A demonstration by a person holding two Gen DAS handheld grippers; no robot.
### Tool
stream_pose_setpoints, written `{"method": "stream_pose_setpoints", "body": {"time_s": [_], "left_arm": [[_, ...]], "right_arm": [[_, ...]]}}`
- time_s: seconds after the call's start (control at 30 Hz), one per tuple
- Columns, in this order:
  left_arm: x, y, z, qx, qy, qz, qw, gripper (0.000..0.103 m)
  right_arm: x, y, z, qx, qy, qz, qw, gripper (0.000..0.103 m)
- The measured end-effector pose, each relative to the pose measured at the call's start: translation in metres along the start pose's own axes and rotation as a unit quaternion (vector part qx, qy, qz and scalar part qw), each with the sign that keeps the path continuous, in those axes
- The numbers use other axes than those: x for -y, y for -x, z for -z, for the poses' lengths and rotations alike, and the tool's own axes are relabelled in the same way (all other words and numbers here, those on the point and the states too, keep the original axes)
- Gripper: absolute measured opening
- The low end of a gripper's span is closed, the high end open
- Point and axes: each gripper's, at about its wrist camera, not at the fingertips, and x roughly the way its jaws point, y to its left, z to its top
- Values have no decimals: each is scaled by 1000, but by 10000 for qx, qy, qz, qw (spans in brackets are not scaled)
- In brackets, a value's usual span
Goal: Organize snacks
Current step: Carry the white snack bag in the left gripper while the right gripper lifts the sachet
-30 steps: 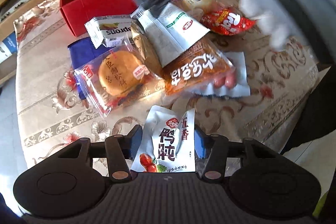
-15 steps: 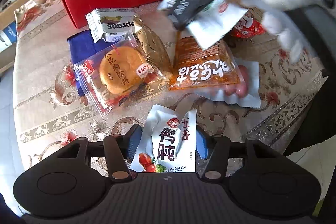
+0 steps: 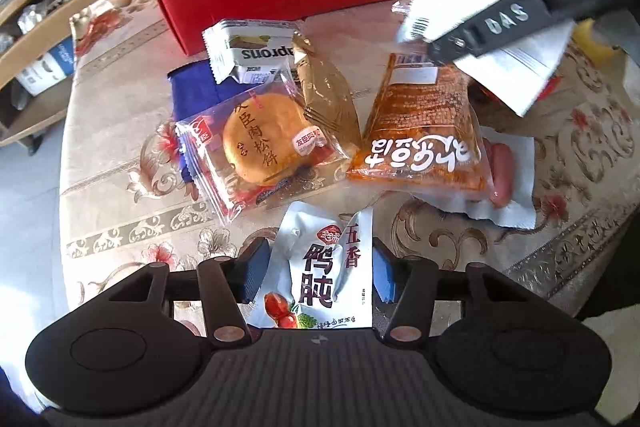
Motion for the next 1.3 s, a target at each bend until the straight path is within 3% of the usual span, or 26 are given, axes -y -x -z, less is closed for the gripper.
{"method": "stream_pose_setpoints", "body": {"time_s": [0.03,0.1,0.23,0.33,0.4,0.5,0.6,0.8,0.97,1.17,1.23,1.3], "left_arm": [[1,-1,-1,-21,35,-61,10000,67],[2,-5,-6,-152,99,-353,9992,88],[-1,-9,-11,-259,196,-335,9989,88],[-5,-9,-7,-126,297,-186,9993,87],[-12,-9,-6,-124,477,4,9988,75],[-5,-3,-7,-5,295,99,9995,61],[1,-2,-6,64,153,95,9998,60],[-6,0,-6,178,324,78,9993,59],[-11,9,-5,218,697,146,9972,58],[2,15,-11,230,458,158,9986,59],[-2,7,-9,188,575,322,9976,59],[-5,1,-8,149,641,508,9965,59]], "right_arm": [[2,0,2,0,7,-13,10000,35],[7,-6,1,-130,-75,-37,9999,35],[11,-11,-2,-216,-136,14,9997,42],[18,-17,-6,-262,-313,-6,9992,48],[22,-19,-9,-237,-378,72,9990,48],[17,-22,-11,-224,-208,220,9993,45],[17,-20,-7,-188,-74,296,9994,38],[28,6,5,-27,-389,100,9992,29],[28,23,17,87,-441,-5,9990,23],[34,22,21,23,-440,44,9990,23],[37,18,22,-50,-410,99,9991,26],[38,13,22,-147,-352,123,9992,35]]}}
